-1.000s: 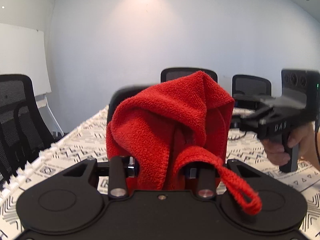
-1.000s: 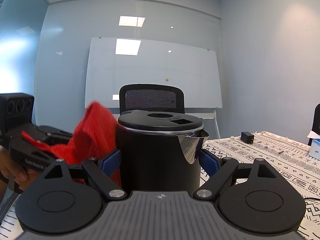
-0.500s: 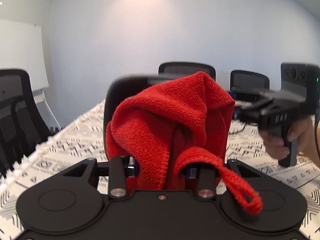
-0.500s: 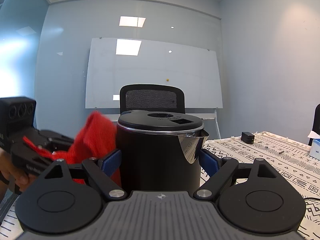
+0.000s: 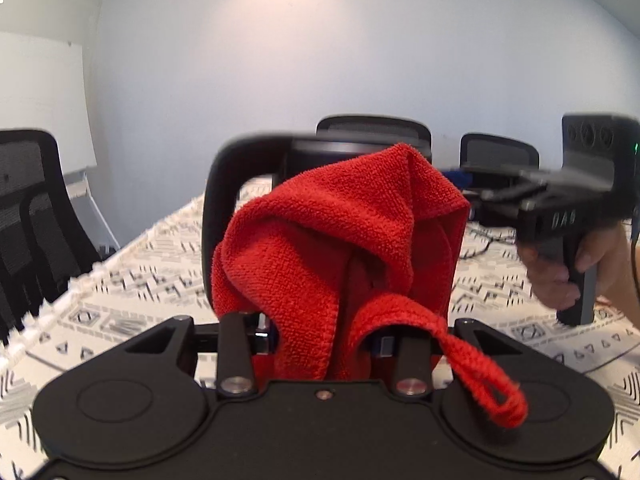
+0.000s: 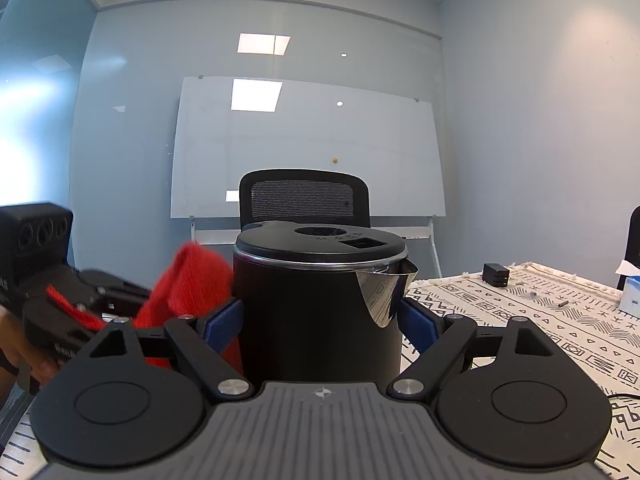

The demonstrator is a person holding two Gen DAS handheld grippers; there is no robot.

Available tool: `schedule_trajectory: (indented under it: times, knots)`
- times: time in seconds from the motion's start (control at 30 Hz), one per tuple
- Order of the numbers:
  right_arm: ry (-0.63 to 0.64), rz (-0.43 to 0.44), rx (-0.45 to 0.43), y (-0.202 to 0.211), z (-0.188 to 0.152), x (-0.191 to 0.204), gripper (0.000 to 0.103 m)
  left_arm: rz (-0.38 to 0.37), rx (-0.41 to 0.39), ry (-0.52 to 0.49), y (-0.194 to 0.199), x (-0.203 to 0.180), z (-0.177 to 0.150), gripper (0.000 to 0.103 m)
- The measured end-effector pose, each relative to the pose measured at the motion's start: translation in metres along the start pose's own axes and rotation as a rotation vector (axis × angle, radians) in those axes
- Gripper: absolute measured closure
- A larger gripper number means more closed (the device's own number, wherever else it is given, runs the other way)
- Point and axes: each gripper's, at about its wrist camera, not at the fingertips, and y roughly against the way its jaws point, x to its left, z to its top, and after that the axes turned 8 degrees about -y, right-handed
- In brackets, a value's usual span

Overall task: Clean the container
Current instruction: 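Rub the red towel up and down the kettle side with the left gripper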

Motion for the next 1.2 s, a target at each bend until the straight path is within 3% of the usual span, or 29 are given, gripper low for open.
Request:
schedule_trajectory:
  times: [0.23, 0.47, 0.67, 0.97, 1.2]
  knots:
    - [-0.003, 0.001, -0.002, -0.001, -0.001, -0.001, 0.020, 0.002, -0.076, -0.015, 0.017, 0.003, 0.021, 0.061]
    - [-0.002, 0.001, -0.001, -0.001, -0.001, 0.001, 0.020, -0.005, 0.001, -0.002, 0.001, 0.001, -0.001, 0.061]
    - [-0.004, 0.004, -0.003, -0.003, -0.003, 0.000, 0.020, 0.000, -0.063, -0.016, 0.013, 0.003, 0.017, 0.061]
    - [-0.006, 0.008, -0.003, -0.003, -0.003, -0.001, 0.020, 0.013, -0.008, -0.029, 0.005, -0.006, 0.001, 0.060]
    - [-0.013, 0.012, -0.003, -0.004, -0.003, -0.003, 0.021, 0.014, -0.066, -0.028, 0.017, 0.004, 0.017, 0.060]
